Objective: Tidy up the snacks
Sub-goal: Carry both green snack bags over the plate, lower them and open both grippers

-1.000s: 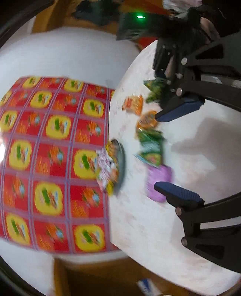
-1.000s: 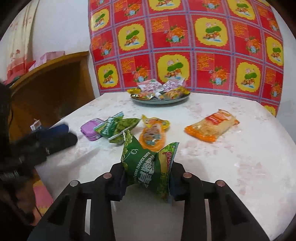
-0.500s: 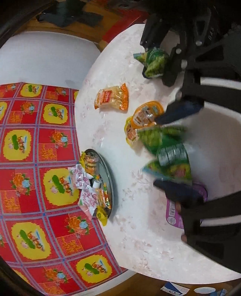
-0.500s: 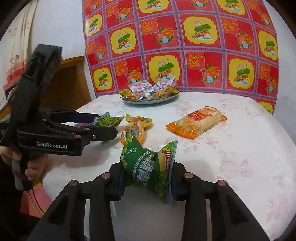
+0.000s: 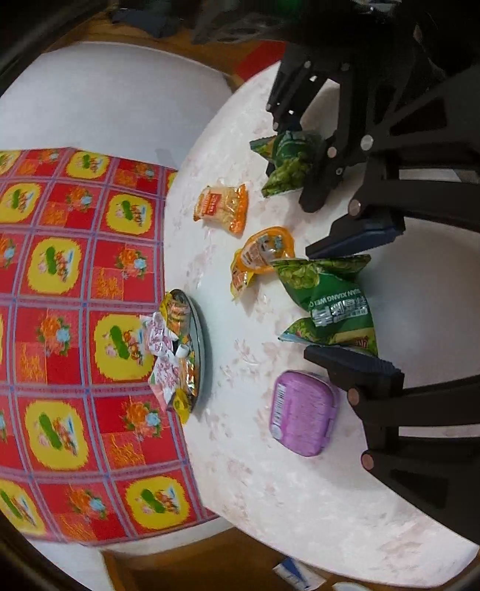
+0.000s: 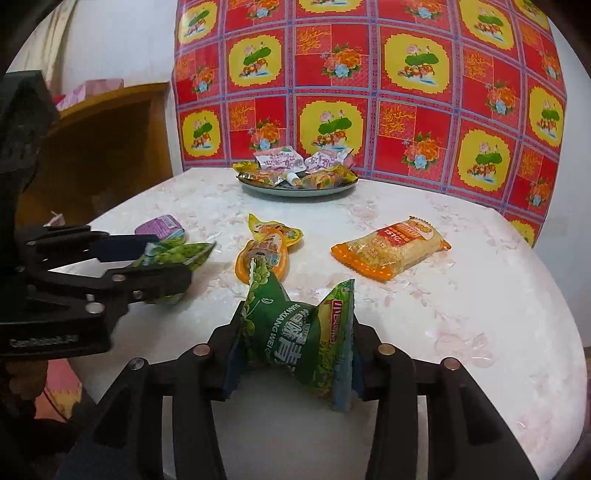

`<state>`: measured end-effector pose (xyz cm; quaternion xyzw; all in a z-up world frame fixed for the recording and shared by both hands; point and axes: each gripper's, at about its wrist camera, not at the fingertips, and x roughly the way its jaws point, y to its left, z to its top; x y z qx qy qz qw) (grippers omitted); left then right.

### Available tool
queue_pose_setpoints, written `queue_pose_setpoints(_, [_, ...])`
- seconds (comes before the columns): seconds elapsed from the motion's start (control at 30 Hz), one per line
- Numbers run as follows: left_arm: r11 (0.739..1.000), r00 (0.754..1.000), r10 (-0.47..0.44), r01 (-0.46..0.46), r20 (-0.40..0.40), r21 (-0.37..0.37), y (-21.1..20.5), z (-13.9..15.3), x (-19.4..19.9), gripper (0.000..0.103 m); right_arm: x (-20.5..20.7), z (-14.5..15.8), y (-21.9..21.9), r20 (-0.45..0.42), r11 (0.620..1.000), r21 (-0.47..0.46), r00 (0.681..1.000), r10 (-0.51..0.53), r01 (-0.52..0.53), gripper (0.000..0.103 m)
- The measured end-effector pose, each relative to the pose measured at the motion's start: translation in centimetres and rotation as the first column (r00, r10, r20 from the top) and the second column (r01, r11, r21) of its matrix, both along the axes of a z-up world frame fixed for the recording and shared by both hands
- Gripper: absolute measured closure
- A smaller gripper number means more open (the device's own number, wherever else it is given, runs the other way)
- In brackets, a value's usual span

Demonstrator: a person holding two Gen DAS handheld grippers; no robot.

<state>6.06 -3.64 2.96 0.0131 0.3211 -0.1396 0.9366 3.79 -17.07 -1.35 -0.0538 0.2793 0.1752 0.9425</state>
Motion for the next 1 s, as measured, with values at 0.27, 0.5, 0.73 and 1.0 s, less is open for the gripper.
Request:
queue_pose_setpoints(0.27, [0.999,1.0,0.003,-0.004,-0.008,-0.054,0.8,-0.9,-0.5,0.051,0.1,0.6,-0.8,-0.09,0.999,0.038,0.996,0.0,0.003,0.051])
queue_pose_setpoints(0.5, [0.979,0.999,0.016,-0.023,-0.04,-0.201,2.2,-0.9,-0.9,0.053,0.1,0.9,-1.6,-0.136,0.994,0.098,0.99,-0.023,0.036,0.051])
queue_pose_setpoints(0.73, [0.966,0.999,0.024,-0.029,-0.024,-0.256,2.9,-0.5,-1.3,0.059,0.3,0.9,-2.9,-0.092,0.982,0.175,0.994,-0.05,0.065,0.068])
queue_pose_setpoints(1.0, [0.99,0.998,0.035,-0.028,0.046,-0.139,2.1,3.7,-0.7,0.06,0.5,3.3,-2.5,-0.023,0.988,0.156,1.0,-0.006,0.01,0.072])
